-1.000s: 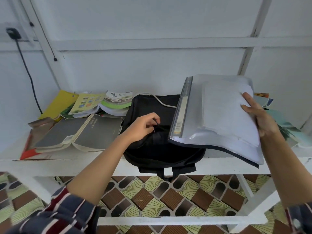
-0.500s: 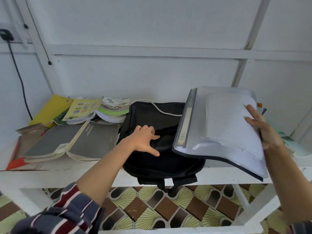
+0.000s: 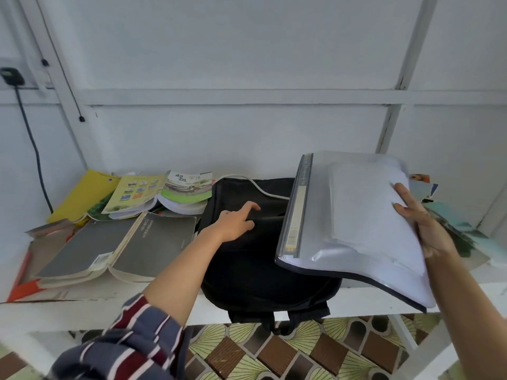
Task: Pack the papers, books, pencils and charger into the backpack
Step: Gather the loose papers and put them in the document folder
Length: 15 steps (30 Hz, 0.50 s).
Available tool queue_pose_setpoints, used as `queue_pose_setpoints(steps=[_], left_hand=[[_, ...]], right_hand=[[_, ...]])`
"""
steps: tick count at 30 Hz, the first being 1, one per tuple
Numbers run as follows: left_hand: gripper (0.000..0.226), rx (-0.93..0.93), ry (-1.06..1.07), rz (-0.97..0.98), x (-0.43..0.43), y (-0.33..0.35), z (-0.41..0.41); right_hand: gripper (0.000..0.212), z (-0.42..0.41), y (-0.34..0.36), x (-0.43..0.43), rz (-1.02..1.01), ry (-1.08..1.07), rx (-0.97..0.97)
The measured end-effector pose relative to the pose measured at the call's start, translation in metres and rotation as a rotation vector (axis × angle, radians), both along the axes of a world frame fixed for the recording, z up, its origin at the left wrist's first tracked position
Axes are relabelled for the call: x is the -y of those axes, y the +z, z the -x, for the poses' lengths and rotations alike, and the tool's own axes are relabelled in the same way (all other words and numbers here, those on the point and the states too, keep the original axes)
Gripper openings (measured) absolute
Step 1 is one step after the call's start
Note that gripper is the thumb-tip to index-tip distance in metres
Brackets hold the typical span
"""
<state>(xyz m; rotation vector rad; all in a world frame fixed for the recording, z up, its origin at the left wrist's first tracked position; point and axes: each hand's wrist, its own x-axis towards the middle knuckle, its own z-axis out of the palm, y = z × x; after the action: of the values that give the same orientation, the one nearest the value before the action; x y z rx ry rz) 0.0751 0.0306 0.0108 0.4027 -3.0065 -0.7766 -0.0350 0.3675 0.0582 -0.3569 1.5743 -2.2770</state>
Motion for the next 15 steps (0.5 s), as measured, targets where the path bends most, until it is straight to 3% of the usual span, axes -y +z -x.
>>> queue_pose_setpoints(steps=[4, 7, 11, 13, 15], left_hand=[[0.072, 0.048, -0.006, 0.136, 0.013, -0.006, 0.017], [0.084, -0.11, -0.054, 0.255, 0.014, -0.013, 0.014], [0.068, -0.313, -0.179, 0.129, 0.002, -0.025, 0.004], [0.056, -0.333, -0.204, 0.178, -0.001, -0.035, -0.003], [0.058, -0.269, -0.241, 0.195, -0.001, -0.041, -0.011]], right_hand=[[0.051, -0.002, -0.004, 0.003, 0.013, 0.025, 0.024], [0.052, -0.003, -0.006, 0.005, 0.01, 0.026, 0.035], [0.053, -0.003, -0.007, 0.005, -0.003, 0.019, 0.05], [0.053, -0.002, -0.009, 0.005, -0.017, 0.016, 0.052], [0.053, -0.001, -0.009, 0.005, -0.026, 0.013, 0.049]])
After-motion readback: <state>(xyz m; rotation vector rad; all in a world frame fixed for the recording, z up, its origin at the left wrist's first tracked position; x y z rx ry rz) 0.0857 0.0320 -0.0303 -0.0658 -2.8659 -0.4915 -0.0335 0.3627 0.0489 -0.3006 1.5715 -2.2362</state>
